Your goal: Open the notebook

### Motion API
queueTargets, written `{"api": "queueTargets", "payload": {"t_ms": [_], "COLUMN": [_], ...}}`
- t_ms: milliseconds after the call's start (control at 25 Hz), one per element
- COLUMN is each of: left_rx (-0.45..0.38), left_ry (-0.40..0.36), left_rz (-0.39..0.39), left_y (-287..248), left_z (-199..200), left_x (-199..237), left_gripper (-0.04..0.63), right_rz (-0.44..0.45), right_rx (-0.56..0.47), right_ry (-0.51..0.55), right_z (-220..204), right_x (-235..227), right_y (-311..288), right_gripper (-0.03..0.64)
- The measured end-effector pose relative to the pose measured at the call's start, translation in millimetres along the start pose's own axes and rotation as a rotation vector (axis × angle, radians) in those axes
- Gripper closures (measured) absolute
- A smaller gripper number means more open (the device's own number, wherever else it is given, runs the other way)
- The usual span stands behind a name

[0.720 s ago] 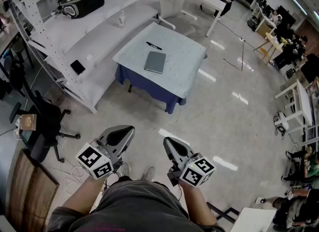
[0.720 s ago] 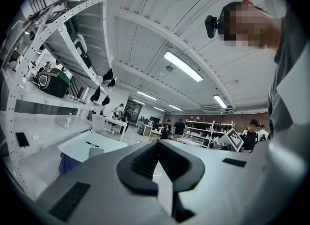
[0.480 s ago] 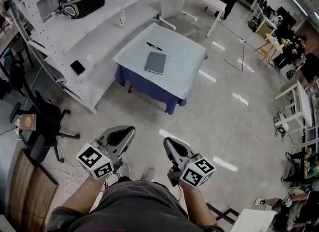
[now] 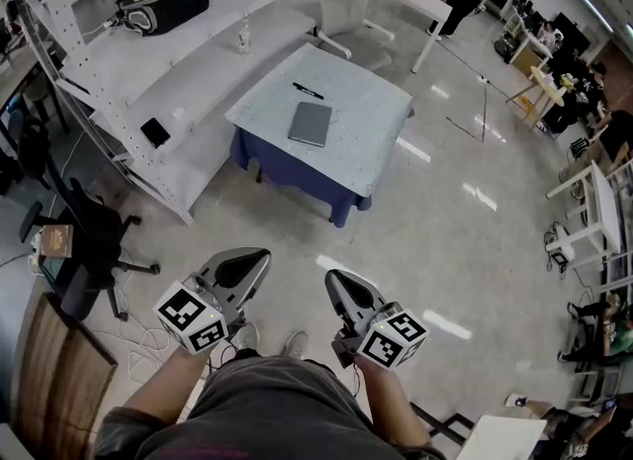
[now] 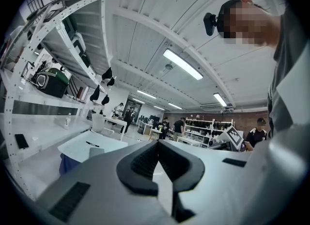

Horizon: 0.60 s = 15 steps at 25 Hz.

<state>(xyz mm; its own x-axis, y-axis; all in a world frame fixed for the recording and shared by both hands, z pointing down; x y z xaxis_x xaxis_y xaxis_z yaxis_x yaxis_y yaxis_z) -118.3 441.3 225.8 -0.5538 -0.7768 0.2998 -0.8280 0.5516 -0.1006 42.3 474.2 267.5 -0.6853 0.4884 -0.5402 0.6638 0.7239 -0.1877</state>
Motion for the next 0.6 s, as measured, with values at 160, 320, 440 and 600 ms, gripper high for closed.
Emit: {"api": "queueTargets", "payload": {"t_ms": [160,320,440,600], "left_rx": [0.006,0.015,0.018,0.019], "left_ry": [-0.013,-0.030,-0.035,-0.038], "left_rz": [0.007,0.010,0.007,0.005], "left_y": [-1.6,-2.4,-3.7,-5.4], "left_z": [0.2,-1.9,-2.7,-2.0], "left_x": [0.5,-1.9,-3.6,-4.3], "left_gripper": [0.595,0.592,0.592,0.579], "right_rz": [0.003,0.002,0.004,0.001], "right_rx": [0.004,0.004,0.004,0.003], "right_ry": [0.002,-0.005,-0.005,-0.006], "right_z": [0.9,0.5,0.3,3.3], "right_x": [-1.6,-0.9,-1.5,0.1], "right_y": [-1.0,0.5,1.8,2.3], "right_gripper": [0.615,0.615,0.614,0.615]}}
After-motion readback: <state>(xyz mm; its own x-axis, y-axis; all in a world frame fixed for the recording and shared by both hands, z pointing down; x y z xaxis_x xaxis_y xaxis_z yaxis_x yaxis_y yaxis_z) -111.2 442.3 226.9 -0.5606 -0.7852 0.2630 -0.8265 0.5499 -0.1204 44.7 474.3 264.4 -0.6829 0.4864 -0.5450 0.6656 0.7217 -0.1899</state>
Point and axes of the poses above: the fingertips, and each gripper's own axes: y backward along the fingers, x to its left, z out of its top, the point moved 3 cm from there along y, backward along the fingers, and after that the axes turned 4 degrees about x, right-handed, at the moved point
